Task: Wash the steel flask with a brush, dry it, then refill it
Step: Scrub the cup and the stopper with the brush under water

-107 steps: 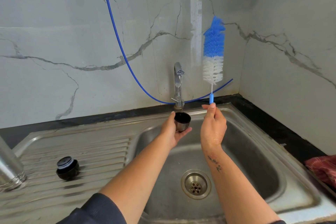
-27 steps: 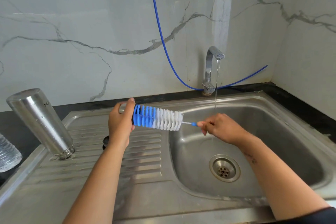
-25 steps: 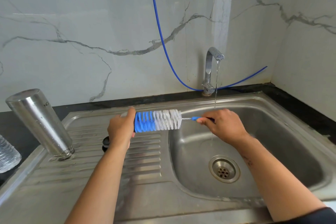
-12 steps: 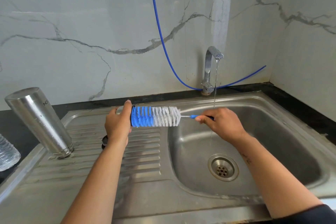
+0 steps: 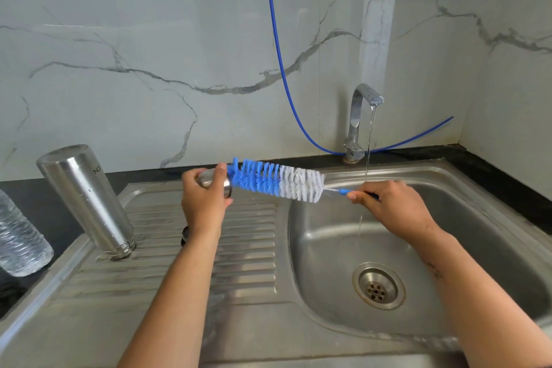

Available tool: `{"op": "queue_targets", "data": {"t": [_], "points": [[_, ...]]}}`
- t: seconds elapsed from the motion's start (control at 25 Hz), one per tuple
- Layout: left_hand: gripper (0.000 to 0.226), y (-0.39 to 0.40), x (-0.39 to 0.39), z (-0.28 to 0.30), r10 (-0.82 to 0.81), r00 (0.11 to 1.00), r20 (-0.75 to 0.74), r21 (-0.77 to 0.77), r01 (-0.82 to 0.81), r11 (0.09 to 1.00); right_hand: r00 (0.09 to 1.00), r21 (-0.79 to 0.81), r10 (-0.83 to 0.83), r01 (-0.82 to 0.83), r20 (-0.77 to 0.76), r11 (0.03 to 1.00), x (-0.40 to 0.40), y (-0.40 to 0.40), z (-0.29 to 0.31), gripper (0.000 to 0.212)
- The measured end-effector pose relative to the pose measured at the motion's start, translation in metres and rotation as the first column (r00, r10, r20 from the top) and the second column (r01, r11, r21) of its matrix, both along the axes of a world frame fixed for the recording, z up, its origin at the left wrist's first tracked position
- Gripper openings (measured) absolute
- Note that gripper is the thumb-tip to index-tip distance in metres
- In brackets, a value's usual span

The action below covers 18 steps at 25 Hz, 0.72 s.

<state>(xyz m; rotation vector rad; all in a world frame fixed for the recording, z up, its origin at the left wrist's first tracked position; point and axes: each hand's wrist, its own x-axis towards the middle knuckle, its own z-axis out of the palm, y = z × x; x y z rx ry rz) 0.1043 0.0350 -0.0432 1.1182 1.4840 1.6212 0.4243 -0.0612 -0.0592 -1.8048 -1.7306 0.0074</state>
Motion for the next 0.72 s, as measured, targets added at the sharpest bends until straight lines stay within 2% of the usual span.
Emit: {"op": "queue_targets", "data": {"t": [0.08,0.16,0.2,0.28,0.4,0.48,0.64,0.72], "points": [[0.058,0.003,0.006,-0.003,-0.159,0.920,0.359,-0.032,0.183,0.983,0.997,-0.094,-0.003,-0.003,-0.072,0.996,-0.010,0.001,-0.001,0.037],[0.046,0.003,0.009,-0.002,-0.197,0.817,0.542,-0.088,0.288,0.954,0.976,-0.113,0.031,-0.056,-0.214,0.992,-0.021,0.001,-0.001,0.034],[0.037,0.002,0.010,0.001,-0.190,0.818,0.543,-0.142,0.312,0.939,0.957,-0.103,0.066,-0.098,-0.281,0.990,-0.027,0.001,-0.001,0.030],[0.036,0.000,0.009,0.002,-0.218,0.827,0.518,-0.187,0.358,0.915,0.924,-0.094,0.145,-0.189,-0.354,0.977,-0.046,0.000,0.000,0.023],[0.047,-0.003,0.013,0.001,-0.316,0.669,0.672,-0.052,0.468,0.882,0.897,-0.101,0.260,-0.314,-0.358,0.944,-0.076,-0.002,-0.005,0.030],[0.042,-0.007,0.016,0.003,-0.350,0.604,0.716,-0.004,0.505,0.863,0.894,-0.079,0.260,-0.308,-0.366,0.948,-0.090,-0.003,-0.007,0.034],[0.045,-0.016,0.033,0.000,-0.459,0.694,0.555,-0.078,0.593,0.801,0.924,-0.034,0.196,-0.219,-0.328,0.975,-0.112,-0.002,-0.005,0.029],[0.027,-0.015,0.033,-0.001,-0.444,0.682,0.582,-0.044,0.571,0.820,0.937,-0.062,0.206,-0.233,-0.283,0.971,-0.112,-0.001,-0.002,0.041]]}}
